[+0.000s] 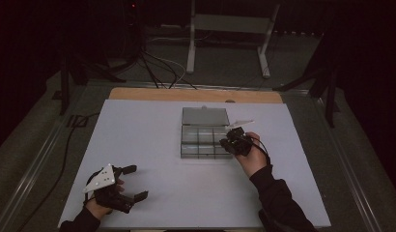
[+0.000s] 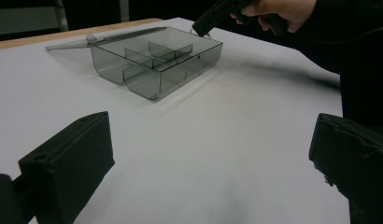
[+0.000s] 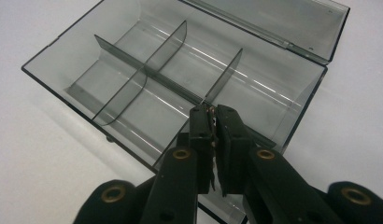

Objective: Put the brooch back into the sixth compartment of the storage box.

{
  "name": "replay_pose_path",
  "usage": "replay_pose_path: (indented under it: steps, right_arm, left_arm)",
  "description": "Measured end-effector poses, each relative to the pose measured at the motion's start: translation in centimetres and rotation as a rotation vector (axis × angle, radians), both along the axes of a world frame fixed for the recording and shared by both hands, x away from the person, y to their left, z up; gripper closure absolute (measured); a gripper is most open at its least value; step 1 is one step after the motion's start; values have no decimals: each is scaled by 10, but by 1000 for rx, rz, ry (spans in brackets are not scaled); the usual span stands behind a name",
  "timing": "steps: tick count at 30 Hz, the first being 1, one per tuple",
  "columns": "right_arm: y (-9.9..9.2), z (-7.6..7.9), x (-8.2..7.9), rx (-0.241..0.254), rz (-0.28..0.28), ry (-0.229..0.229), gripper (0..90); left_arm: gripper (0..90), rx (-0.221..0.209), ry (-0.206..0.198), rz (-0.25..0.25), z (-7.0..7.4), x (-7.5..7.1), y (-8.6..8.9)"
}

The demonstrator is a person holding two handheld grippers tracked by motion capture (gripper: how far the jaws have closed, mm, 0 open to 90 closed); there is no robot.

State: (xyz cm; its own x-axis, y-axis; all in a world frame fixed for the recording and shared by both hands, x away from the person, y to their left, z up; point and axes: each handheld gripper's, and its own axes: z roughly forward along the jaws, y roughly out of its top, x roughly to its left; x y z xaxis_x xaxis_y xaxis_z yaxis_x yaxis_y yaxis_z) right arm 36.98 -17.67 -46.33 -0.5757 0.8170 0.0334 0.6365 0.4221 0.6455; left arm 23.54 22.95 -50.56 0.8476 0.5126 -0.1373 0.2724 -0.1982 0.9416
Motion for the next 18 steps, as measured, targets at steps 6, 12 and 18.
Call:
replay_pose_path:
  steps: [6,12,18]
  right_arm:
    - [1,-3,2,-6,3,8,852]
    - [2,-7,3,-8,6,20,851]
    - [3,-9,5,-11,8,29,850]
  left_arm:
    - [15,2,0,-1,0,0,0]
    - [15,2,0,-2,0,0,0]
    - [15,2,2,-2,-1,0,0]
